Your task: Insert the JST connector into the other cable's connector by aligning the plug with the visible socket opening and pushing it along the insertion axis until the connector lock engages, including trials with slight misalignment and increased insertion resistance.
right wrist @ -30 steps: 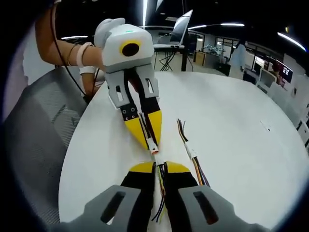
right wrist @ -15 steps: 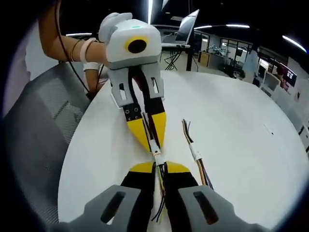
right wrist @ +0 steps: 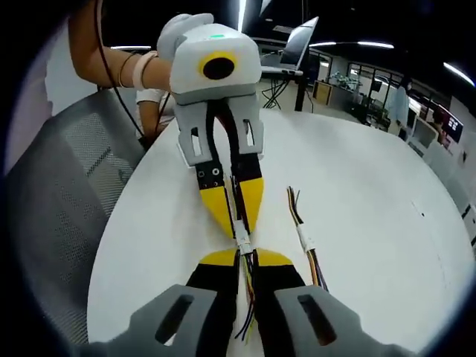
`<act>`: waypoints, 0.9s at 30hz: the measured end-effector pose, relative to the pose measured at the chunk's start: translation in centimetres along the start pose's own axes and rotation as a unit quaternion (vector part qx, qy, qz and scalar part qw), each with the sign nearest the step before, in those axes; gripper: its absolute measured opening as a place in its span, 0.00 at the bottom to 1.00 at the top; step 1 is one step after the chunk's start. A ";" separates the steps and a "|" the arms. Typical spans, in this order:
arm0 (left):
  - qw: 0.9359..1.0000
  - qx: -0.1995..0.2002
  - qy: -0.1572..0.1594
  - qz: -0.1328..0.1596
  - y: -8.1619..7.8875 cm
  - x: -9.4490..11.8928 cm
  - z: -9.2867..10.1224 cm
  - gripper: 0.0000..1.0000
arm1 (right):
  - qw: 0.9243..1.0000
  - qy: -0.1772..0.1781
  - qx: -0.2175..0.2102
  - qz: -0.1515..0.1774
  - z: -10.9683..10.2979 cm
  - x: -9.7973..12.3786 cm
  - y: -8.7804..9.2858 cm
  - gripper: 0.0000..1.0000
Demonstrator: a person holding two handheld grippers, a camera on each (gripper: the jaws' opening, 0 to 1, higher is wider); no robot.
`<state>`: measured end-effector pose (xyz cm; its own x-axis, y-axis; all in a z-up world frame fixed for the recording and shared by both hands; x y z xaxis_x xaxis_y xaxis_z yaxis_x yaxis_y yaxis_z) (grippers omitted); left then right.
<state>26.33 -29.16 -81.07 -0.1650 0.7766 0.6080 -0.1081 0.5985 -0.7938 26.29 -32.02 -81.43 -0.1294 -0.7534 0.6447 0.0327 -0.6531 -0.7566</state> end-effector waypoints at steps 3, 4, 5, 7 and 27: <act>1.000 -0.005 -0.005 0.001 0.0 0.1 -0.3 0.00 | 1.000 0.005 0.001 0.001 0.2 0.0 -0.2 0.02; 1.000 -0.010 -0.005 -0.001 0.0 0.1 -0.3 0.00 | 1.000 0.006 -0.001 0.003 0.2 0.0 -0.3 0.02; 1.000 -0.014 -0.007 -0.002 0.0 0.1 -0.4 0.00 | 1.000 0.007 -0.001 0.005 0.3 0.1 -0.4 0.02; 1.000 -0.012 -0.008 0.000 -0.1 0.2 -0.4 0.00 | 1.000 0.008 -0.002 0.007 0.4 0.1 -0.5 0.02; 1.000 -0.024 0.009 -0.016 0.0 0.0 0.0 0.00 | 1.000 0.001 -0.002 -0.004 -0.1 -0.1 -0.3 0.02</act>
<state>26.36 -29.17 -81.04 -0.1438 0.7608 0.6329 -0.0656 0.6308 -0.7732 26.20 -31.70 -81.28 -0.1323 -0.7485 0.6498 0.0288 -0.6582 -0.7523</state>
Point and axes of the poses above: the point that each gripper's makers call its tool centre point, and the gripper's own axes: x roughly backward along the fingers, z roughly to its right, y roughly out of its underside, the point moved 2 cm from there along x, roughly backward along the fingers, and after that the axes turned 6 degrees about y, right-handed, at the moved point
